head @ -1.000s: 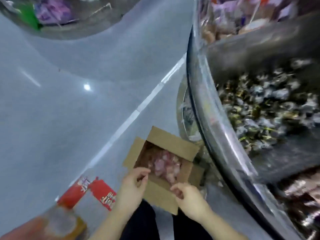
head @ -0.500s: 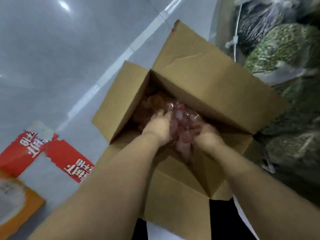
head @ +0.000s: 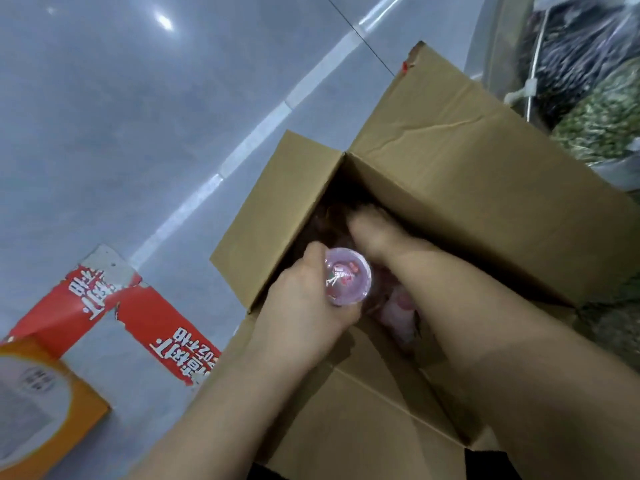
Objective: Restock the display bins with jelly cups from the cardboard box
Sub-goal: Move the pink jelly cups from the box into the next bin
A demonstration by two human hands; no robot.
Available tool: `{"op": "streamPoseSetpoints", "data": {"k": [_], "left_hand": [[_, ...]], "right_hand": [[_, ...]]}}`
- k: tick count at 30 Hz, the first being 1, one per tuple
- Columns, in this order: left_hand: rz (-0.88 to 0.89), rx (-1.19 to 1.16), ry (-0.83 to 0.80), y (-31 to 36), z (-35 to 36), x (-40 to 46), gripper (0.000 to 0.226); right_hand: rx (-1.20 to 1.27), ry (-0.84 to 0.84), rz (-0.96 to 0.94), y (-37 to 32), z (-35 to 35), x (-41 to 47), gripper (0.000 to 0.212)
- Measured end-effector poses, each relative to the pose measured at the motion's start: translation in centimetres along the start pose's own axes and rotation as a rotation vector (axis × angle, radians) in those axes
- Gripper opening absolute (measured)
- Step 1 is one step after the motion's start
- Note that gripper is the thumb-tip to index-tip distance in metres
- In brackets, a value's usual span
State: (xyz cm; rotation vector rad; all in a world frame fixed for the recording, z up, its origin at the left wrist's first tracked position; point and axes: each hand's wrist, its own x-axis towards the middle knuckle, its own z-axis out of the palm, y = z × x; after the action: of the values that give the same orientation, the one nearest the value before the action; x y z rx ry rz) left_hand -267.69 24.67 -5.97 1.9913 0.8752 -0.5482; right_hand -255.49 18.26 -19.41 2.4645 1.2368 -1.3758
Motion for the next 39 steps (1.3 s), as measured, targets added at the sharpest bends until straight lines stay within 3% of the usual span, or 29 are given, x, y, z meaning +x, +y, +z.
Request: {"op": "streamPoseSetpoints", "data": {"k": [3, 5, 7, 11, 14, 17, 20, 23, 29, 35, 39], "left_hand": [[0.017, -0.072, 0.022, 0.1, 0.4, -1.0, 0.033], [-0.004, -0.148, 0.017, 0.3, 0.4, -1.2, 0.034], [-0.049, -0.231, 0.020, 0.7, -0.2, -1.6, 0.036], [-0.147, -0.340, -0.020, 1.8, -1.8, -3.6, 0.034], [-0.100, -0.278, -0.046, 1.6, -2.1, -4.8, 0.034], [-0.057, -0.235, 0.002, 0.6, -1.9, -4.9, 0.034], [-0.059, -0.233, 0.074, -0.5, -1.3, -5.0, 0.035], [-0.058, -0.244, 0.097, -0.8, -1.1, -5.3, 0.035], [-0.024, -0.433, 0.178, 1.2, -1.6, -7.3, 0.038], [0.142, -0.557, 0.090, 9.3, -7.8, -15.0, 0.039], [0.296, -0.610, 0.019, 18.0, -14.3, -21.4, 0.039]], "right_hand": [[-0.211, 0.012, -0.029, -0.7, -0.2, 0.9, 0.035], [-0.203, 0.071, -0.070, -0.4, -0.1, -0.1, 0.031], [-0.043, 0.097, -0.045, -0.2, 0.1, -2.2, 0.034], [0.337, 0.006, 0.231, 0.5, 0.7, -5.8, 0.053], [0.140, 0.007, 0.186, 1.3, 2.2, -6.1, 0.050], [-0.214, 0.183, 0.030, 0.9, 3.8, -4.8, 0.036], [-0.272, 0.293, 0.002, -0.4, 4.2, -3.9, 0.032], [-0.083, 0.339, 0.037, -0.3, 4.6, -3.7, 0.034], [1.029, 0.582, 0.330, -3.0, 0.5, -12.8, 0.043], [1.114, 0.668, 0.345, -7.3, -10.2, -29.9, 0.062], [1.089, 0.822, 0.360, -11.1, -19.3, -43.0, 0.057]]}}
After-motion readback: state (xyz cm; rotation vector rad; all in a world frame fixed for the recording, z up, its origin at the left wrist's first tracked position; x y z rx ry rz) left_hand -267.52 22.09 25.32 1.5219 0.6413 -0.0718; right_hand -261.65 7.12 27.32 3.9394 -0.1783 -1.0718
